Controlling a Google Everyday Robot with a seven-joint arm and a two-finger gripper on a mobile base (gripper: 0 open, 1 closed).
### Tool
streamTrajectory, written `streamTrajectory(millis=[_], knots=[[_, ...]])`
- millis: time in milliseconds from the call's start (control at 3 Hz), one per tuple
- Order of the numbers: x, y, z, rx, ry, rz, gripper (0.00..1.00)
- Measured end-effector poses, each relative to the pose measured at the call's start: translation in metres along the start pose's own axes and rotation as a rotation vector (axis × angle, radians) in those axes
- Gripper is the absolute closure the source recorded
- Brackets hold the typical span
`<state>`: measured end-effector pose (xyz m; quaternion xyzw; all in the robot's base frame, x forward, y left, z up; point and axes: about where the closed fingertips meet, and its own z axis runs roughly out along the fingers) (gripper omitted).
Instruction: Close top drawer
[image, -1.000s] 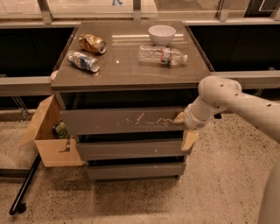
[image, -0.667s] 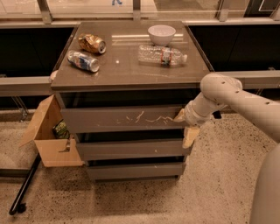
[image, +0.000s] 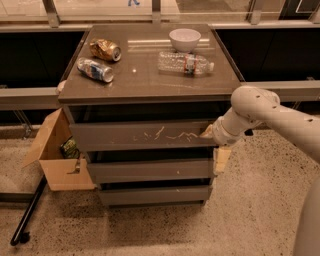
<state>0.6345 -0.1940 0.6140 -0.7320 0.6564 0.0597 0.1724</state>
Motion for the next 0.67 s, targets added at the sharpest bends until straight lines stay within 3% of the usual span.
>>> streamTrajectory(millis=[667], knots=[[0.005,0.055,-0.069,0.126,-0.03,-0.031,0.0]])
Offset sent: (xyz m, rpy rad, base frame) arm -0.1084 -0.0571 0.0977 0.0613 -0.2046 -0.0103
